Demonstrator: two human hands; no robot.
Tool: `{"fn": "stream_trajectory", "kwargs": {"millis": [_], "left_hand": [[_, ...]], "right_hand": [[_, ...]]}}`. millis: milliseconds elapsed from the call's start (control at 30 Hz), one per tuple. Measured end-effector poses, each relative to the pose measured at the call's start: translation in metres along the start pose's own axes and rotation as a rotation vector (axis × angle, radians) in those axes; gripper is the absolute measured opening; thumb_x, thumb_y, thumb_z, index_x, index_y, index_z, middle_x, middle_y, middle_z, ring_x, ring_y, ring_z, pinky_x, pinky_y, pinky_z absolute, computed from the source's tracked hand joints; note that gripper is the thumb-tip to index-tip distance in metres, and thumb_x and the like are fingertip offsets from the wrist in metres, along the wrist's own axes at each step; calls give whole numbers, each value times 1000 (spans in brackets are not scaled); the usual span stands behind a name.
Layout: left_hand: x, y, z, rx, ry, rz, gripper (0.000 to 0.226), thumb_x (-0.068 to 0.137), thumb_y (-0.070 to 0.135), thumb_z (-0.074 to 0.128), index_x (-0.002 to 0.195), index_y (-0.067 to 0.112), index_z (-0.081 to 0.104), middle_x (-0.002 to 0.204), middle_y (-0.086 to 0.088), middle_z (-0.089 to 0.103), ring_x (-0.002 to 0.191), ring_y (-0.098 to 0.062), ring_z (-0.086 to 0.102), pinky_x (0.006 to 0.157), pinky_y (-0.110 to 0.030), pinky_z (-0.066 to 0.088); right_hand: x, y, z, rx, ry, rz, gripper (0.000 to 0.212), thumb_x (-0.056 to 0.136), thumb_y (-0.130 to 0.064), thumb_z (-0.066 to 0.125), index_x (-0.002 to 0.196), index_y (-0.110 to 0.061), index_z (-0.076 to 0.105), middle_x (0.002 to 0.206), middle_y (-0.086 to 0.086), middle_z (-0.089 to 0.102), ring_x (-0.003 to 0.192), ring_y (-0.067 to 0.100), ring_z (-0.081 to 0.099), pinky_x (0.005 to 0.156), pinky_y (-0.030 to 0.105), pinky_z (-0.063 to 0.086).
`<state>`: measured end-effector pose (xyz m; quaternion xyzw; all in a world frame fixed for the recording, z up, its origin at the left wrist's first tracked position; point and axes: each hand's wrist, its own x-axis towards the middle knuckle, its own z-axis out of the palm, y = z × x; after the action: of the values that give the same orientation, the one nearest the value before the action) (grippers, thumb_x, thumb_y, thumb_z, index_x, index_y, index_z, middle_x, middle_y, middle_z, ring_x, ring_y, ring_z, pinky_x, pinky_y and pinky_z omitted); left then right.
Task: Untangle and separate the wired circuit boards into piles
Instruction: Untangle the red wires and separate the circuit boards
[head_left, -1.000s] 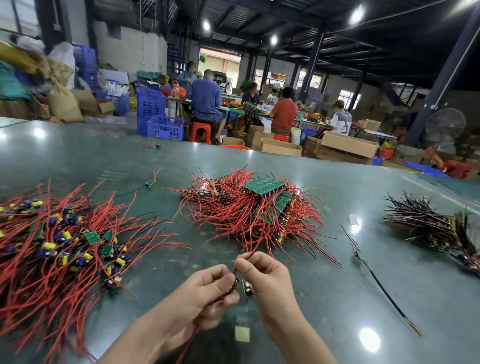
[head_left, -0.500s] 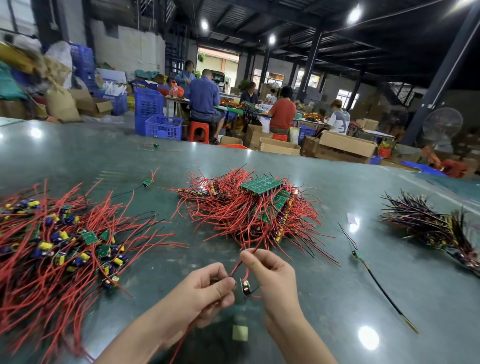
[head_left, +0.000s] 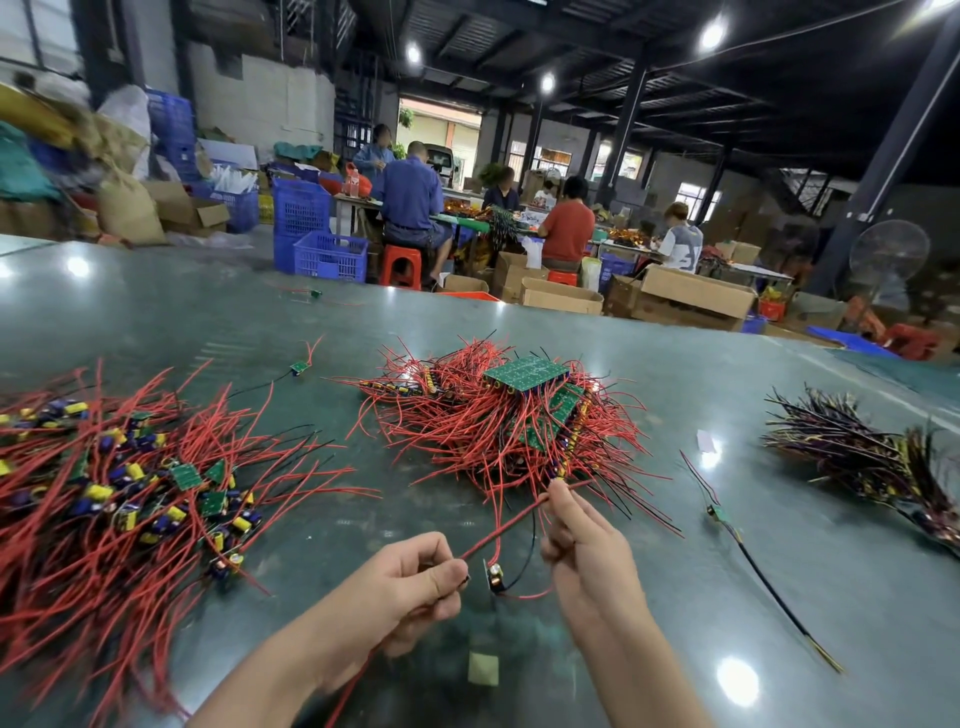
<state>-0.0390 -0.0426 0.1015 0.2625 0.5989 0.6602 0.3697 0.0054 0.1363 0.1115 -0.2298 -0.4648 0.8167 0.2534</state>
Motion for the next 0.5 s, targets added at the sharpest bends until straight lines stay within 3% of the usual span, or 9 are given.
{"fn": "stream_trajectory", "kwargs": {"millis": [100, 200, 400, 500], "left_hand": [[-1, 2, -6, 3, 31, 1, 22, 82, 29, 56, 78, 13, 42, 56, 4, 48, 41, -6, 18, 35, -13, 14], [-1, 3, -9, 13, 10, 5, 22, 84, 28, 55, 78, 12, 41, 55, 5, 48, 40, -5, 19, 35, -13, 16], [-2, 1, -19, 34, 22, -29, 23, 82, 29, 57, 78, 13, 41, 57, 4, 49, 37, -3, 21, 34, -12, 17], [-2, -1, -25, 34, 6, -52, 25, 80, 31, 59, 78, 13, 42, 58, 2, 50, 38, -4, 21, 34, -13, 17]], "right_hand": [[1, -7, 3, 103, -99, 112, 19, 71, -30, 65, 60, -15, 69, 54, -8, 55, 39, 3, 34, 44, 17, 29], [0, -9, 1, 164, -145, 167, 17, 72, -29, 64, 60, -17, 65, 49, -8, 47, 38, 3, 33, 48, 19, 26], [3, -8, -1, 66, -64, 98, 15, 70, -29, 66, 65, -14, 68, 53, -8, 53, 40, 2, 34, 49, 20, 27], [6, -8, -4, 144, -79, 155, 14, 69, -25, 67, 63, -12, 66, 50, -7, 45, 40, 4, 31, 44, 18, 28]]}}
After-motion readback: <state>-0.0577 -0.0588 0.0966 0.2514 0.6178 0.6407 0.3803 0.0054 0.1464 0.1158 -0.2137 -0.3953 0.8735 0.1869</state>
